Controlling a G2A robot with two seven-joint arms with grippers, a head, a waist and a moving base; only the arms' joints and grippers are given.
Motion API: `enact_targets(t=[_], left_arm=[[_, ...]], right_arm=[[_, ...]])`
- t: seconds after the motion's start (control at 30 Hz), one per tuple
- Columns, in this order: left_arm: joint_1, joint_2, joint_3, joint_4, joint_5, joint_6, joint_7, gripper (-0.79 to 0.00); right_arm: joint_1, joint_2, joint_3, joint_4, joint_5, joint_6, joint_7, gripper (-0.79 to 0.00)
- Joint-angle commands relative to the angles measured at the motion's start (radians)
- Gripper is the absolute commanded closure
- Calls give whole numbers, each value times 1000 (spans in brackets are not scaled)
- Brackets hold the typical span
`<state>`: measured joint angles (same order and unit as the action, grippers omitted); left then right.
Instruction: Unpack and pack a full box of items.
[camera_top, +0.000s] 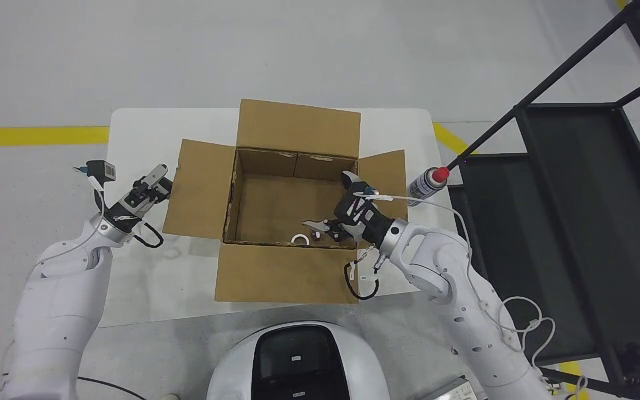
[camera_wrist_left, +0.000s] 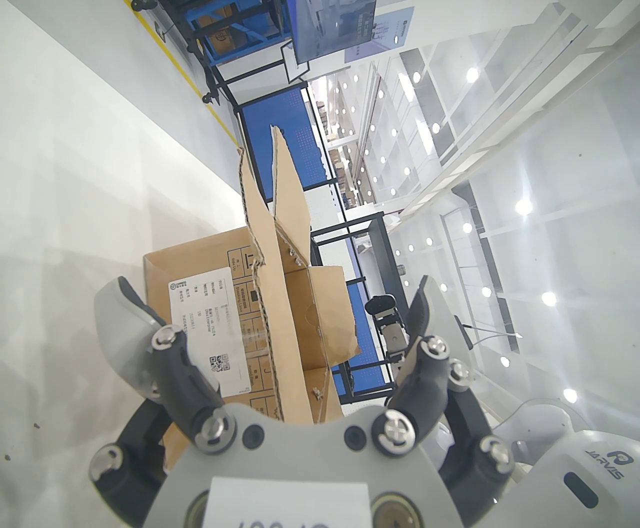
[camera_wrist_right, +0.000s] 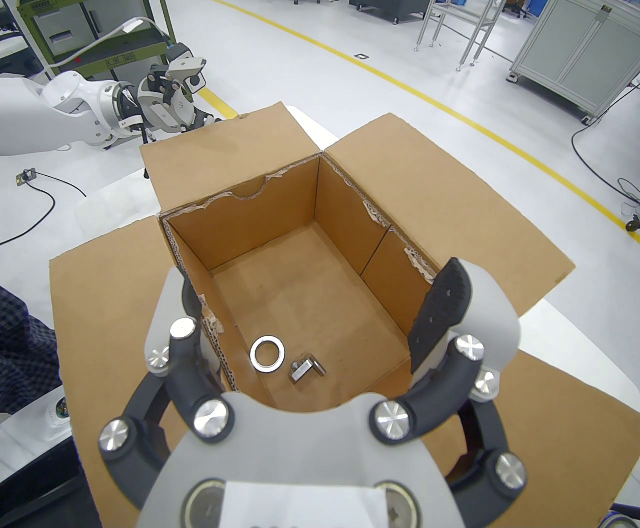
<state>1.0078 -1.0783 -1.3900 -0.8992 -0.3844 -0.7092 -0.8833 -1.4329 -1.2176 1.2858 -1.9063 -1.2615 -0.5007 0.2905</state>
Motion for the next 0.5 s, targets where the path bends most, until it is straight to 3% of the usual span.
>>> enact_targets(t=[0.0, 0.2, 0.47], left_arm=[[2, 0, 0, 0, 4, 5, 4, -785], [-10, 5, 15, -17, 126, 46, 39, -785], [-41, 18, 9, -9, 108, 75, -86, -785]], right_arm=[[0, 0, 0, 0, 0, 0, 0, -785], [0, 0, 0, 0, 0, 0, 0, -785], [0, 0, 0, 0, 0, 0, 0, -785]])
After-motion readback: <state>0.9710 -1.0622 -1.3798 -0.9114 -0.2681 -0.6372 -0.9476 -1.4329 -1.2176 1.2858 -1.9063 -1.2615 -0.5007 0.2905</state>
